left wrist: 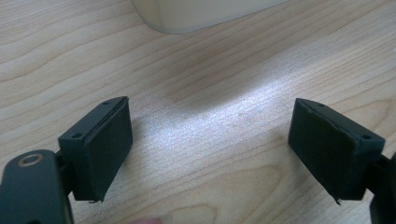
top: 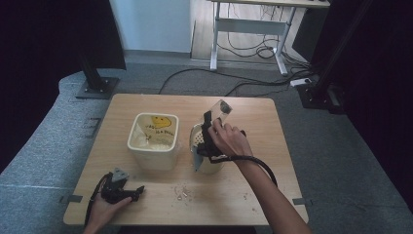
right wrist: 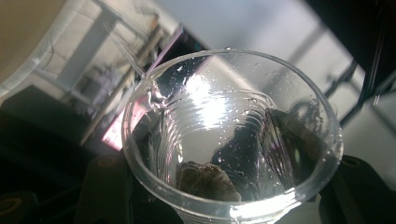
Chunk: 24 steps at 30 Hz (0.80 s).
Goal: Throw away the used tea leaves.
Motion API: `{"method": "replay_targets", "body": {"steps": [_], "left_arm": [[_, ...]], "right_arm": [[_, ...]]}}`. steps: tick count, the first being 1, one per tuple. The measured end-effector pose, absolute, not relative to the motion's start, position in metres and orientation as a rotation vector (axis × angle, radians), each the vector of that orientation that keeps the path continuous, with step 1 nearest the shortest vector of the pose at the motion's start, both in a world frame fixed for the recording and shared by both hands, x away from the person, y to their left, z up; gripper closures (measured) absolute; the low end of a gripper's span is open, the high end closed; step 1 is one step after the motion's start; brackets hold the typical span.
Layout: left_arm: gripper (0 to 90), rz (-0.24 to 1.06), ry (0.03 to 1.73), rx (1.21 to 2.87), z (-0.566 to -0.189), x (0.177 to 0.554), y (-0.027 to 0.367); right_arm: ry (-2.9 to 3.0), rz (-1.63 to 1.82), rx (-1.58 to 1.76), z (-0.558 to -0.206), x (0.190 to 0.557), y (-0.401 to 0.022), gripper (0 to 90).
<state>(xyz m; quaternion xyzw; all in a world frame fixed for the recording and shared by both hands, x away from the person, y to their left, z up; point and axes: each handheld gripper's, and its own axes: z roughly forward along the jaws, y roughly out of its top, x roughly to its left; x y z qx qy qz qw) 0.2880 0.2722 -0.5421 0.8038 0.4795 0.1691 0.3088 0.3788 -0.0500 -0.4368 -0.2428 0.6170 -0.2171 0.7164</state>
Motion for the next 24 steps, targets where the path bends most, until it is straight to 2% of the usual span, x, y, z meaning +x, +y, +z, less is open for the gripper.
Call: {"method": "replay_targets", "body": {"steps": [2, 14, 24], "left_arm": [[14.0, 0.446, 1.267, 2.123, -0.542, 0.288, 0.272], [14.0, 0.437, 1.265, 2.123, -0.542, 0.288, 0.273], [14.0, 0.444, 1.265, 2.122, -0.542, 0.288, 0.273]], "right_arm": [[1.325, -0.568, -0.561, -0.437, 0.38, -0.047, 41.2], [1.418, -0.465, -0.473, -0.43, 0.378, -0.049, 41.8], [1.686, -0.058, -0.127, -0.414, 0.377, -0.053, 41.3]]}}
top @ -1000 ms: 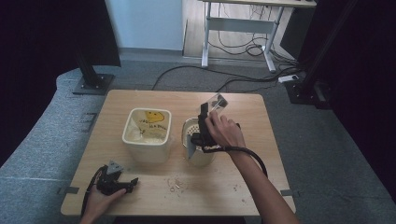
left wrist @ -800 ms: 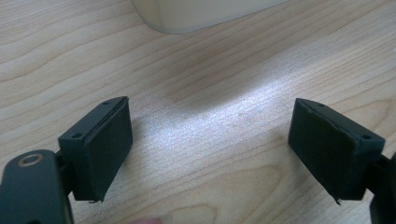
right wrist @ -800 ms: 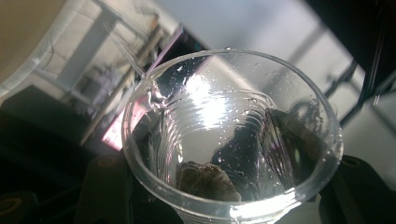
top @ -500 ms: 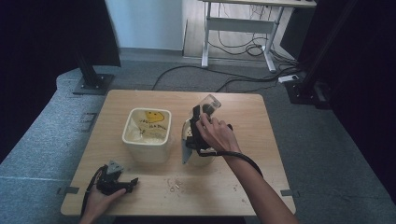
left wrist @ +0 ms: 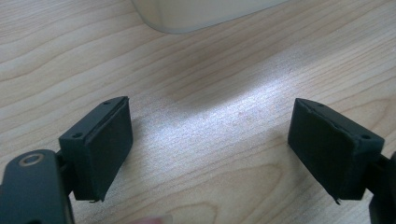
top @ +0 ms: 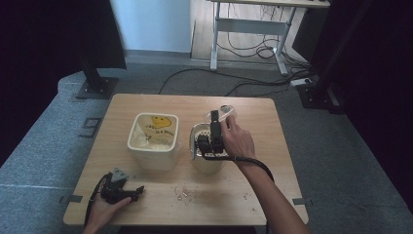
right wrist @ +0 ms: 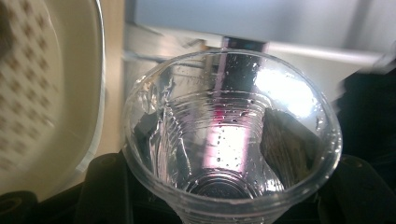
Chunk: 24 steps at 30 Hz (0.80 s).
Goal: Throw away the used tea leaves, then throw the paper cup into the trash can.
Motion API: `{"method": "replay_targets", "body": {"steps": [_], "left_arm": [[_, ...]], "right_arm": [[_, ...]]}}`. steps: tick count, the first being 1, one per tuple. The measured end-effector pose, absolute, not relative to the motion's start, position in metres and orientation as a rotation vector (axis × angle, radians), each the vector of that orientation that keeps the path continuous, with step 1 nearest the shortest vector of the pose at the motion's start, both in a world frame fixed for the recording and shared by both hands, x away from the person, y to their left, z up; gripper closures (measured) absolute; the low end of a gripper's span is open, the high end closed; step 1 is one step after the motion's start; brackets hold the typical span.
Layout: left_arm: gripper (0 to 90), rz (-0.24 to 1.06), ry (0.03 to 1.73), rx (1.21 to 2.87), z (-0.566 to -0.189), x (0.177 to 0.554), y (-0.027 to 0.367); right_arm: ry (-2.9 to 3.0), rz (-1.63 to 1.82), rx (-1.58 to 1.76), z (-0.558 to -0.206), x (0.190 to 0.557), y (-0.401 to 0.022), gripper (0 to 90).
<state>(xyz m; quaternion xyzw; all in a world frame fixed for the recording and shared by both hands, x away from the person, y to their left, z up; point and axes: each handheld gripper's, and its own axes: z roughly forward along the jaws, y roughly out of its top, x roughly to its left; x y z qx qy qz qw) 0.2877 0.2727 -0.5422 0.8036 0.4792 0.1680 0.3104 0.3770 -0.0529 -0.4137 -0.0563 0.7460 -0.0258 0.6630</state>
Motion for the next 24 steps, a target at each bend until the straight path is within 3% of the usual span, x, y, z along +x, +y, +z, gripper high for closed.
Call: {"method": "replay_targets", "body": {"steps": [4, 6, 13, 24], "left_arm": [[14.0, 0.446, 1.265, 2.123, -0.542, 0.288, 0.273], [14.0, 0.448, 1.265, 2.122, -0.542, 0.288, 0.272], [14.0, 0.454, 1.266, 2.123, -0.543, 0.287, 0.272], [13.2, 0.455, 1.263, 2.124, -0.543, 0.287, 0.271]], "right_arm": [[1.793, 0.152, 0.05, -0.398, 0.378, -0.059, 40.9], [1.901, 0.445, 0.275, -0.384, 0.379, -0.07, 40.6], [2.006, 0.989, 0.676, -0.372, 0.386, -0.103, 40.1], [1.998, 1.341, 0.828, -0.364, 0.386, -0.109, 39.0]]}}
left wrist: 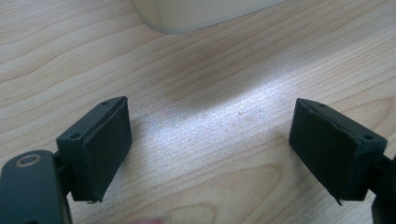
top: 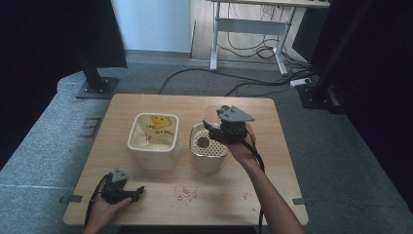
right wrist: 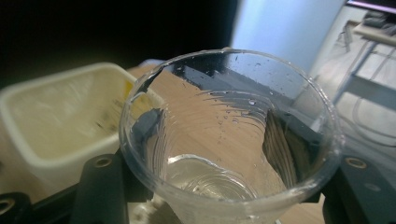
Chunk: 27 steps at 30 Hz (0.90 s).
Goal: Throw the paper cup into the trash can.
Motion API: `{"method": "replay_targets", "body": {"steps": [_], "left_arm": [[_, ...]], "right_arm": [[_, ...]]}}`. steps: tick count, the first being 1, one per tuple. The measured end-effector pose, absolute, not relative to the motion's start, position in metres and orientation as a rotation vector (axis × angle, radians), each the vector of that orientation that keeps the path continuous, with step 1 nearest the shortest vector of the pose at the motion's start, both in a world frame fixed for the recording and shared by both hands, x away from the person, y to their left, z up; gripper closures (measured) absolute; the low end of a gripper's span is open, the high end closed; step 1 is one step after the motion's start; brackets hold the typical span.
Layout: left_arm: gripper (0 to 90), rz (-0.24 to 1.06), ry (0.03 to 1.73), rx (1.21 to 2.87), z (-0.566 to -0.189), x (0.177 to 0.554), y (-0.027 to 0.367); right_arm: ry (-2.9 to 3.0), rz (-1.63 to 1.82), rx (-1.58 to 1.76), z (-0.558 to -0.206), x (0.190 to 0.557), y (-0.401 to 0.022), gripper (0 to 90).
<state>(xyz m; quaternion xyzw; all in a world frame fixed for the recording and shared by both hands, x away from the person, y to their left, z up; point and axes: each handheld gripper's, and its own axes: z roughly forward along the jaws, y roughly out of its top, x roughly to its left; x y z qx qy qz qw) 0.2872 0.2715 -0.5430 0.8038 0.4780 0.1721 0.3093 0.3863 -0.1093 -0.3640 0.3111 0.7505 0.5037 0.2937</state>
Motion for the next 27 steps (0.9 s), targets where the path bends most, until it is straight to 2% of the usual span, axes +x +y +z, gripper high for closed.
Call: {"method": "replay_targets", "body": {"steps": [3, 10, 22, 25, 27], "left_arm": [[13.2, 0.456, 1.263, 2.123, -0.543, 0.287, 0.271], [13.3, 0.455, 1.26, 2.123, -0.543, 0.287, 0.272], [13.5, 0.451, 1.252, 2.126, -0.543, 0.287, 0.273], [12.5, 0.448, 1.253, 2.127, -0.543, 0.288, 0.272], [12.5, 0.448, 1.253, 2.127, -0.543, 0.288, 0.272]], "right_arm": [[1.997, 1.475, 0.874, -0.361, 0.39, -0.099, 38.7], [2.049, 1.535, 0.87, -0.36, 0.397, -0.07, 37.9], [2.218, 1.558, 0.799, -0.367, 0.422, 0.012, 34.4], [2.242, 1.549, 0.808, -0.372, 0.43, 0.026, 28.9], [2.273, 1.523, 0.827, -0.376, 0.437, 0.038, 18.9]]}}
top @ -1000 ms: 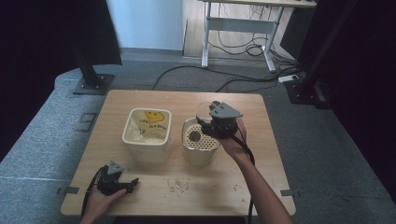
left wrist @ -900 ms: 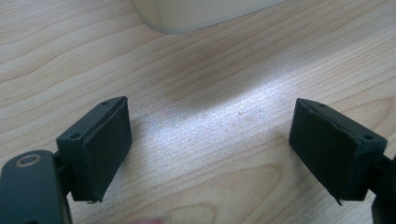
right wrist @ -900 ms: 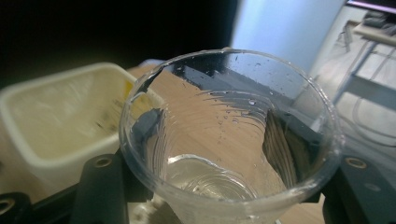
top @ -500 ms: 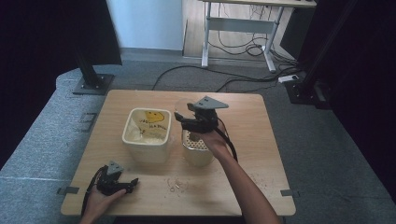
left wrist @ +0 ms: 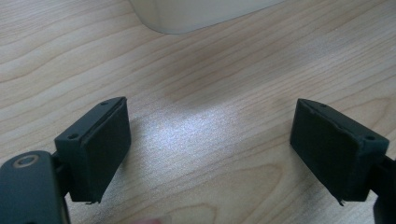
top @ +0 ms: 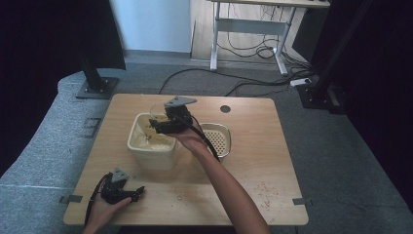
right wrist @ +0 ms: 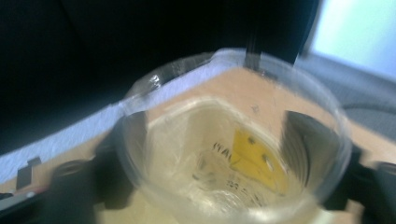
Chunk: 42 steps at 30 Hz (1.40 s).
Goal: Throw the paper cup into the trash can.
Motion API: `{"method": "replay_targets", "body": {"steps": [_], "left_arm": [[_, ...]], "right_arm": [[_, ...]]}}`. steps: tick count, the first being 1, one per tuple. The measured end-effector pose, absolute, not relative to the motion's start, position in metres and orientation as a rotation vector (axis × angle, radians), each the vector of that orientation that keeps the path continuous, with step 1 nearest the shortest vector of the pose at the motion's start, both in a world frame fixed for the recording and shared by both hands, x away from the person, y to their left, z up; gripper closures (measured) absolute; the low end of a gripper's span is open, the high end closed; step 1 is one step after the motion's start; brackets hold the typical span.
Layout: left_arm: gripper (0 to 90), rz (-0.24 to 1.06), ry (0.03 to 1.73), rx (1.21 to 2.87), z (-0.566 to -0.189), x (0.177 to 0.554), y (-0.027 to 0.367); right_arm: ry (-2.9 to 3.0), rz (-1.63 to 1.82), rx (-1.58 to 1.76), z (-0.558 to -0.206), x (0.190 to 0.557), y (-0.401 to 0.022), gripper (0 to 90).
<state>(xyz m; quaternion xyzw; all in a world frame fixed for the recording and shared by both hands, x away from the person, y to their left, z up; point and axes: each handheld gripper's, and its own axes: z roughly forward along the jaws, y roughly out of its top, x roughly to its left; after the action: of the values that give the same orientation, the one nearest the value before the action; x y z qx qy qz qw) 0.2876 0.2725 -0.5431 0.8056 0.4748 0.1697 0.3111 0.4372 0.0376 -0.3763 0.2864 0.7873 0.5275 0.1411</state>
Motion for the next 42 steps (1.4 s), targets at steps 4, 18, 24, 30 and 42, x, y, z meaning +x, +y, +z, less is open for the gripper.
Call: {"method": "replay_targets", "body": {"steps": [4, 18, 24, 30, 42], "left_arm": [[13.9, 0.45, 1.244, 2.129, -0.543, 0.287, 0.274], [13.0, 0.464, 1.247, 2.131, -0.544, 0.287, 0.272], [12.9, 0.464, 1.248, 2.13, -0.544, 0.287, 0.272], [12.0, 0.466, 1.25, 2.131, -0.544, 0.287, 0.271], [9.9, 0.472, 1.25, 2.126, -0.545, 0.288, 0.27]], "right_arm": [[2.319, 1.455, 0.843, -0.378, 0.445, 0.047, 13.4], [2.192, 1.481, 0.833, -0.362, 0.422, -0.015, 15.9], [2.118, 1.503, 0.863, -0.365, 0.408, -0.062, 18.9], [2.072, 1.478, 0.894, -0.381, 0.388, -0.104, 20.5], [1.955, 1.474, 0.976, -0.427, 0.324, -0.191, 24.8]]}}
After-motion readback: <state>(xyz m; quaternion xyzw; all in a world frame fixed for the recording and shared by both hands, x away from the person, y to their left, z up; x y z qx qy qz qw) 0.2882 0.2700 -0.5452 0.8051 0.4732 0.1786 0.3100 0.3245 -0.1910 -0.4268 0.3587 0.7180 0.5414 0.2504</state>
